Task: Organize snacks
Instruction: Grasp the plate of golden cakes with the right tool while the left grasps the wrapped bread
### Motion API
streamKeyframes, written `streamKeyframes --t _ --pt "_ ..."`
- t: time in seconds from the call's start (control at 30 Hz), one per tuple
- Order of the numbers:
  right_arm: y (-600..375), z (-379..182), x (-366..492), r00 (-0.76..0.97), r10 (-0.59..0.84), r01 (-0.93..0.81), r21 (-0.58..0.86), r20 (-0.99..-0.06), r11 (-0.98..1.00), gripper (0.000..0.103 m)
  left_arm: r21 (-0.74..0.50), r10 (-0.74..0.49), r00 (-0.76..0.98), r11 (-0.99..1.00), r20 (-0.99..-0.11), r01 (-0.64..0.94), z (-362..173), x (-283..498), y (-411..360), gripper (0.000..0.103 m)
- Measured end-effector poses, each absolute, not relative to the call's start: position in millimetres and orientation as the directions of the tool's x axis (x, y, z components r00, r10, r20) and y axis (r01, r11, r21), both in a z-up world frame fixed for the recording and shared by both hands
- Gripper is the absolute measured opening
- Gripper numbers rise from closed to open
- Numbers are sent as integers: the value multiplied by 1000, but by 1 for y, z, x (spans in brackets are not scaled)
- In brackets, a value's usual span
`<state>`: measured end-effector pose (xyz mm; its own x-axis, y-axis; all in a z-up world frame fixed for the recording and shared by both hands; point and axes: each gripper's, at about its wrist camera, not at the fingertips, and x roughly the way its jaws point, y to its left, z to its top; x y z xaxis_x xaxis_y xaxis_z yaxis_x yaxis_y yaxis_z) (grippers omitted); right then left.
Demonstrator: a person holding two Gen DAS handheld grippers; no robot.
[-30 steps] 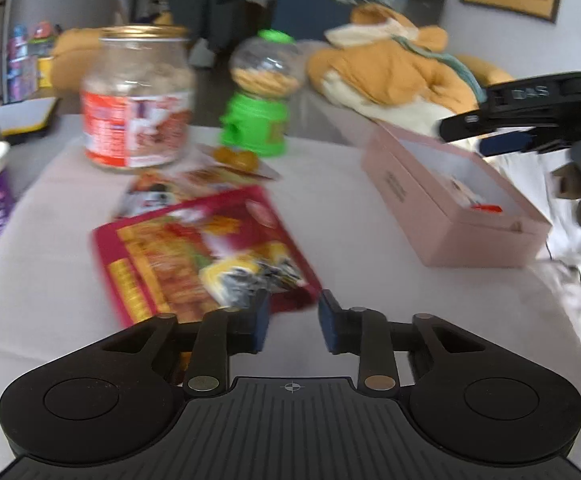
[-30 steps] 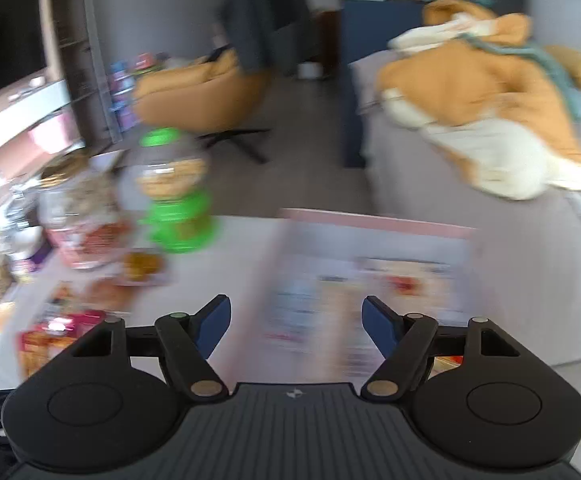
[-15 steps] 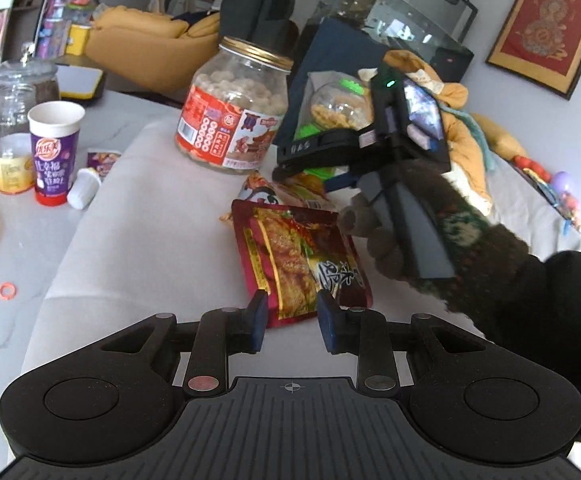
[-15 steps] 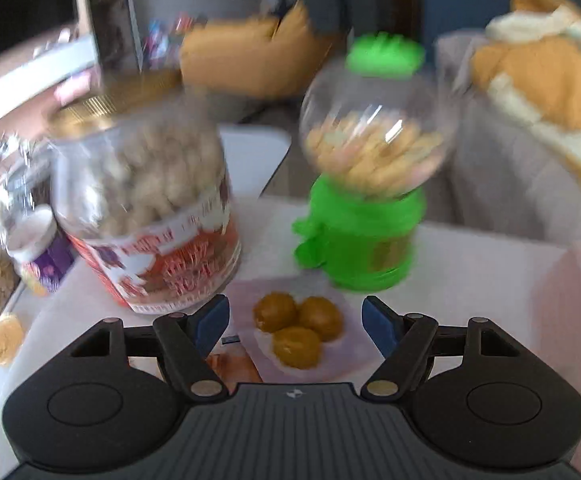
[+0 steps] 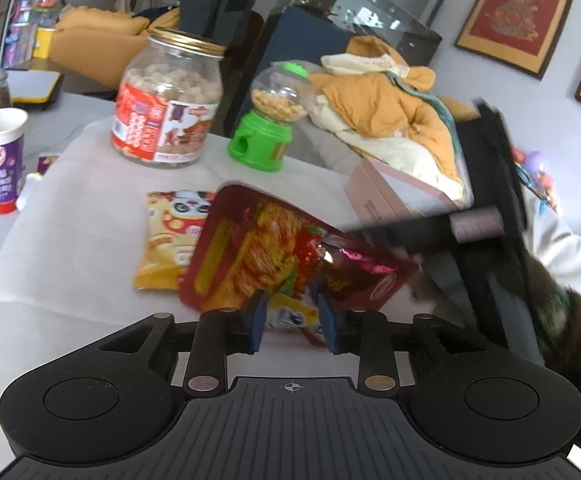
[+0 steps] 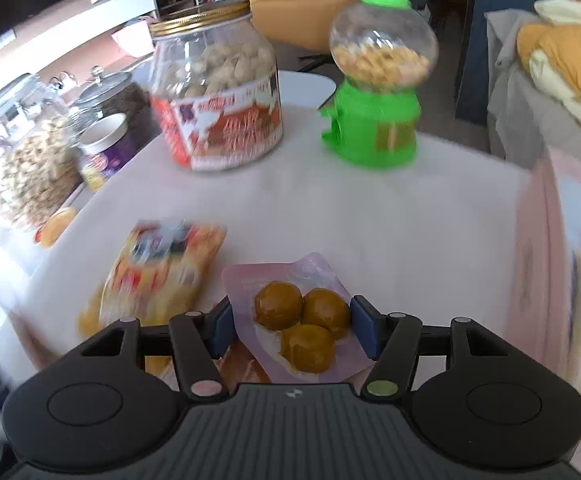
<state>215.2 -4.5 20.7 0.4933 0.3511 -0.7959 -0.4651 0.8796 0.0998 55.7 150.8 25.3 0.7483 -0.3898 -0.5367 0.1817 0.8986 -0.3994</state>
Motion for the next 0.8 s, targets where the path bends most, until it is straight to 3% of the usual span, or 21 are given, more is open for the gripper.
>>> streamKeyframes --t 0.13,0.2,0.33,0.6,0.8 --pt "-40 22 183 549 328 -443 65 -769 894 60 -330 -331 765 929 -552 164 31 54 135 38" --pt "-55 25 179 539 351 -434 105 -765 895 60 -268 -240 780 959 -578 97 32 54 131 35" --pt "-80 25 155 502 417 -461 173 -758 870 60 -270 -164 788 963 -594 -3 38 50 140 35" --pt "-94 8 91 588 349 -530 -22 -730 848 61 -228 -6 881 967 -473 -116 87 22 153 35" --pt "-121 6 76 626 337 -491 -20 -703 871 61 -196 -132 869 980 -478 41 97 35 118 35"
